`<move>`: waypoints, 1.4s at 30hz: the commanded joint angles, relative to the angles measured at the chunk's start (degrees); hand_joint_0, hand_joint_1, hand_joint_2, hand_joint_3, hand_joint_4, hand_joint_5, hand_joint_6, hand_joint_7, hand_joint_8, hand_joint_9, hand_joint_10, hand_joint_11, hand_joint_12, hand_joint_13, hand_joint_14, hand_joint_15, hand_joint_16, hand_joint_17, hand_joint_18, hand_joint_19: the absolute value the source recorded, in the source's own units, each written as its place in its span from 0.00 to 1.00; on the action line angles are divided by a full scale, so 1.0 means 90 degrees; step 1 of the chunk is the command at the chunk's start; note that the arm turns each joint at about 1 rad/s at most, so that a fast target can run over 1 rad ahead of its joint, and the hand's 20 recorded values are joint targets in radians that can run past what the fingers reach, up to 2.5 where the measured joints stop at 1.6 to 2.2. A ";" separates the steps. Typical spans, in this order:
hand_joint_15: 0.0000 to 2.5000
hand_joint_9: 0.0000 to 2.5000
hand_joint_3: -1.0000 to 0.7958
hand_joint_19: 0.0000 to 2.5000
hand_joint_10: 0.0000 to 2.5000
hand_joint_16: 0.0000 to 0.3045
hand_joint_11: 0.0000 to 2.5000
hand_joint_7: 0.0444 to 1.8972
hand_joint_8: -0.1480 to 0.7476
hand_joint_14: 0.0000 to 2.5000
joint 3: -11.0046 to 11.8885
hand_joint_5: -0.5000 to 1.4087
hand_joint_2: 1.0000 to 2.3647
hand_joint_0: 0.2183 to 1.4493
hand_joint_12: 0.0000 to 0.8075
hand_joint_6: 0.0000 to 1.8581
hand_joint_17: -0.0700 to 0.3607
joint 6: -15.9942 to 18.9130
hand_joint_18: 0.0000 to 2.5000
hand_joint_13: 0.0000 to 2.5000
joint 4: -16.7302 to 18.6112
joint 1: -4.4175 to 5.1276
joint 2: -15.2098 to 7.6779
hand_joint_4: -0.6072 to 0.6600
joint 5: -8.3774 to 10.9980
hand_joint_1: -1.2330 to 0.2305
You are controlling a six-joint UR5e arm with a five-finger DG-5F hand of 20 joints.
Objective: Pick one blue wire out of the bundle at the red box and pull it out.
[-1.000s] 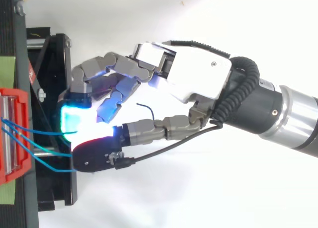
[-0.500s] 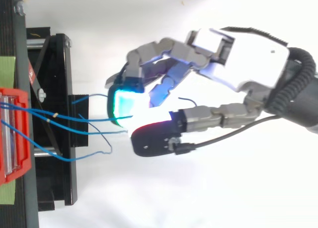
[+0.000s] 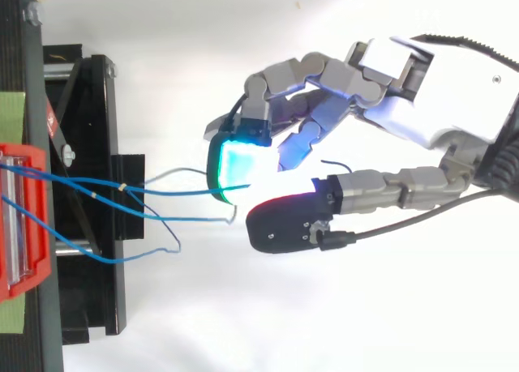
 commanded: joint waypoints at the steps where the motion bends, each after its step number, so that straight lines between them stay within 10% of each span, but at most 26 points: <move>1: 0.09 0.43 0.57 0.12 0.01 0.19 0.29 0.57 0.49 0.00 -0.0001 0.21 0.00 0.32 0.51 0.46 0.47 0.0006 0.25 0.22 -0.0019 0.0002 -0.0003 0.49 0.0123 0.28; 42: 0.10 0.39 0.56 0.11 0.01 0.21 0.24 0.55 0.48 0.00 -0.0001 0.21 0.08 0.30 0.50 0.47 0.49 -0.0287 0.25 0.23 -0.1132 0.0002 0.0006 0.47 0.0133 0.29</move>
